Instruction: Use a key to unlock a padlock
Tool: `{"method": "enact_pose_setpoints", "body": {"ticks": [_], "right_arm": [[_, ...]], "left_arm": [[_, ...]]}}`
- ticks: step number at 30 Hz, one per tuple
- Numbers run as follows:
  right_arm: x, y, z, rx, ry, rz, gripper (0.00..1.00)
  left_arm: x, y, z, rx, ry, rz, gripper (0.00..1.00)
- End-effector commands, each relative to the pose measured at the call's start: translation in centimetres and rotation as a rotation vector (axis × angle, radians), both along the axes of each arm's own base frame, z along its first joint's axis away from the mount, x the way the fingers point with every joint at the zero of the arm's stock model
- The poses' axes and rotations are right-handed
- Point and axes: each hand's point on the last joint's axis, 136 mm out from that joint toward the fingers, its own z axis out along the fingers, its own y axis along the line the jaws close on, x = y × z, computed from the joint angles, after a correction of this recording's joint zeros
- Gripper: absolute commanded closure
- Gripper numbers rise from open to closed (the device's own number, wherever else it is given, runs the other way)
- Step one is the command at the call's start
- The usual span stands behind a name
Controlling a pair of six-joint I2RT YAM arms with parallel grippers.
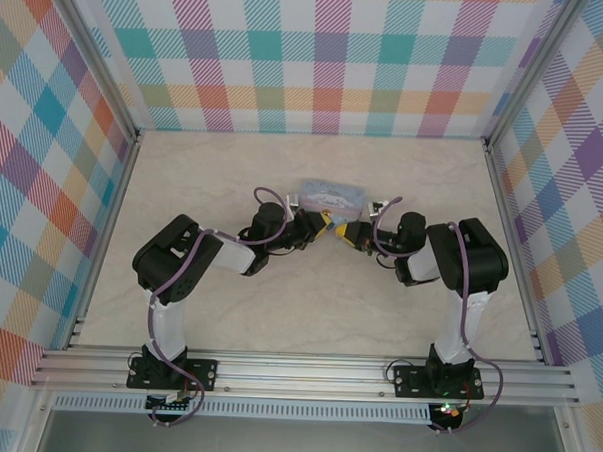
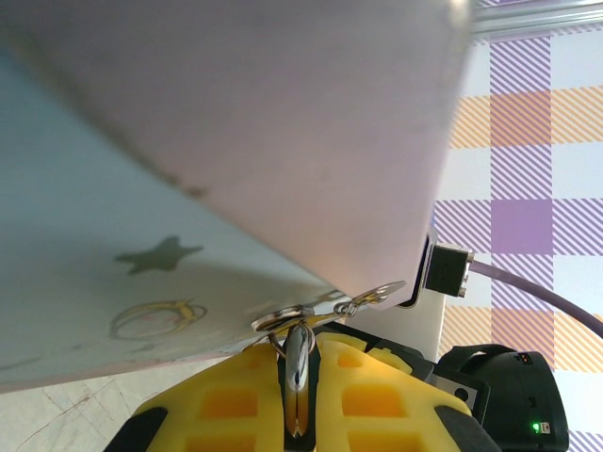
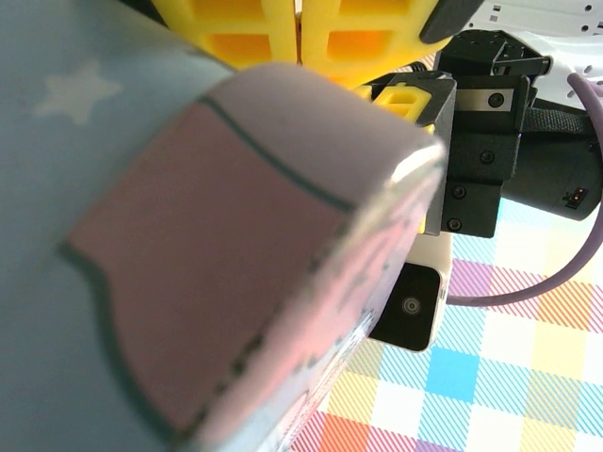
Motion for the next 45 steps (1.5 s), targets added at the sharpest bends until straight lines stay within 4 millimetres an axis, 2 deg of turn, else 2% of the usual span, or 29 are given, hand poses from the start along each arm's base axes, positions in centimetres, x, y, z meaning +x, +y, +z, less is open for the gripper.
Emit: {"method": "enact_pose_setpoints", "body": {"ticks": [1,8,17,19,22,31,38,41,45], "right_arm": [[1.8,-0.2,1.4,0.006,-0.073,-0.057,0.90],[1.1,-0.4,0.7,-0.003,-0.058,-0.058,0.85],[0.9,-0.5,0.6,-0.005,-0.056,-0.062,0.87],[0.8,-0.7,0.6,-0.008,-0.059,-0.070,0.82],[0.4,-1.1,0.7,-0.028,-0.066,-0.078,0.79],[-1.8,-2.2,-0.1,-0.205,-0.081,-0.073,0.69],[-4.7,-2.5,-2.3,-0.465,-0.043,-0.009,0.63],[-4.6,-2.8,-2.7,-0.485,-0.026,-0.023,0.62],[-3.6,-2.9,-2.9,-0.505,-0.016,-0.048,0.62]], "left_arm": [[-3.5,-2.9,2.8,-0.073,-0.043,-0.175,1.00],[-3.2,-3.0,3.1,-0.078,-0.046,-0.167,1.00],[-3.0,-2.7,2.7,-0.072,-0.040,-0.148,1.00],[-2.8,-2.3,2.5,-0.059,-0.041,-0.136,1.00],[-2.2,-1.1,2.3,-0.034,-0.045,-0.110,1.00],[-1.6,1.2,1.2,0.081,-0.057,-0.056,1.00],[-1.4,2.0,0.9,0.083,-0.052,-0.029,1.00],[-1.4,2.1,1.0,0.086,-0.053,-0.024,1.00],[-1.5,2.5,1.0,0.090,-0.054,-0.015,1.00]]}}
